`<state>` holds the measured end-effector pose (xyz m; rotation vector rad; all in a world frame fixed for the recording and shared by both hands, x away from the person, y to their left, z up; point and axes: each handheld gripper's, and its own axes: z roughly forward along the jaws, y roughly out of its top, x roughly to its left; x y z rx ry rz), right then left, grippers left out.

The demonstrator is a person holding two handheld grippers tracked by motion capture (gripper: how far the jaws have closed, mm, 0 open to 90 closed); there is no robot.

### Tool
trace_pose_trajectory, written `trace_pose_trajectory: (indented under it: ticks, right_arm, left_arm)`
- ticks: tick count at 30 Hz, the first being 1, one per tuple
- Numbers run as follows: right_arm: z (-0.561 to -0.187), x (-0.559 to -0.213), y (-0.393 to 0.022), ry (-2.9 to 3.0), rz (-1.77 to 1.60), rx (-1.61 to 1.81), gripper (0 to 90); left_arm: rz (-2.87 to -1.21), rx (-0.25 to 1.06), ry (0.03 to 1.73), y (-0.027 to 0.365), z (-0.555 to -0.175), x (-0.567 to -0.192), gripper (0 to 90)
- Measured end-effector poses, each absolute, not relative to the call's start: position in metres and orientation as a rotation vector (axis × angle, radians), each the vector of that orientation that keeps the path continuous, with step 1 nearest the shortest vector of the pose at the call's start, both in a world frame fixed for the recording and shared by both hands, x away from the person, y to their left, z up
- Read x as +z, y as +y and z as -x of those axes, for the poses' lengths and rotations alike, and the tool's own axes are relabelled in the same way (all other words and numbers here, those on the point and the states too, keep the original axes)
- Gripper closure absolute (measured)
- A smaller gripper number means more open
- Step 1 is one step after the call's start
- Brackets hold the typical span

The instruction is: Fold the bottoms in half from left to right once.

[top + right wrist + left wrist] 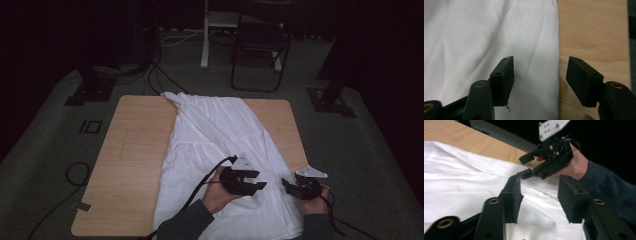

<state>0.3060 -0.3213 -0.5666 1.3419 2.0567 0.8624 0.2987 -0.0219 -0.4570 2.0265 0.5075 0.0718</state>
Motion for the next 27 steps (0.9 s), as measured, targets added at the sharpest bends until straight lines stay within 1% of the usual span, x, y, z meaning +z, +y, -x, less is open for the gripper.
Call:
trace_pose_trajectory:
  ticks: [2,5,8,10,11,12,13,15,17,20,21,22,23,24,25,26,27]
  right_arm:
    - [-0.304,-0.558,-0.315,2.032,-1.317,0.881,38.9]
    - [-0.297,-0.540,-0.300,2.006,-1.263,0.959,40.4]
    - [-0.288,-0.522,-0.279,2.012,-1.202,1.061,40.9]
    - [-0.282,-0.516,-0.263,2.047,-1.154,1.082,38.3]
    - [-0.282,-0.516,-0.263,2.047,-1.154,1.082,38.3]
    - [-0.279,-0.514,-0.252,2.067,-1.124,1.080,36.8]
    - [-0.274,-0.515,-0.235,2.117,-1.085,1.088,34.2]
    - [-0.272,-0.518,-0.222,2.164,-1.053,1.086,33.0]
    - [-0.273,-0.525,-0.214,2.209,-1.046,1.082,31.1]
    - [-0.276,-0.536,-0.208,2.257,-1.061,1.021,31.6]
    - [-0.277,-0.539,-0.208,2.269,-1.066,1.015,33.8]
    - [-0.277,-0.541,-0.208,2.285,-1.064,1.009,38.4]
    - [-0.278,-0.542,-0.208,2.308,-1.053,1.003,46.9]
    - [-0.278,-0.542,-0.209,2.333,-1.041,1.000,57.7]
    - [-0.277,-0.542,-0.209,2.340,-1.028,0.996,65.8]
    - [-0.276,-0.541,-0.210,2.334,-1.029,1.002,74.9]
    - [-0.276,-0.539,-0.212,2.328,-1.028,1.015,81.2]
  left_arm:
    - [-1.997,0.126,0.539,-0.001,-0.301,-0.452,49.3]
    - [-1.995,0.252,0.641,0.037,-0.306,-0.450,49.0]
    - [-1.987,0.362,0.760,0.076,-0.309,-0.457,48.4]
    - [-1.978,0.400,0.848,0.102,-0.309,-0.465,47.6]
    - [-1.978,0.400,0.848,0.102,-0.309,-0.465,47.1]
    - [-1.987,0.449,0.926,0.124,-0.308,-0.478,47.1]
    - [-1.995,0.463,0.971,0.135,-0.308,-0.485,46.1]
    - [-2.003,0.480,1.060,0.152,-0.308,-0.501,44.4]
    - [-2.019,0.497,1.135,0.167,-0.307,-0.517,42.9]
    - [-2.029,0.492,1.231,0.184,-0.309,-0.538,39.6]
    - [-2.032,0.487,1.262,0.189,-0.310,-0.544,38.5]
    - [-2.035,0.473,1.292,0.192,-0.312,-0.550,38.0]
    - [-2.031,0.453,1.313,0.194,-0.314,-0.554,37.2]
    - [-2.012,0.448,1.309,0.195,-0.314,-0.557,36.4]
    - [-2.017,0.443,1.310,0.194,-0.314,-0.556,36.5]
    - [-2.034,0.432,1.293,0.192,-0.315,-0.555,38.9]
    - [-2.056,0.407,1.255,0.189,-0.314,-0.554,53.3]
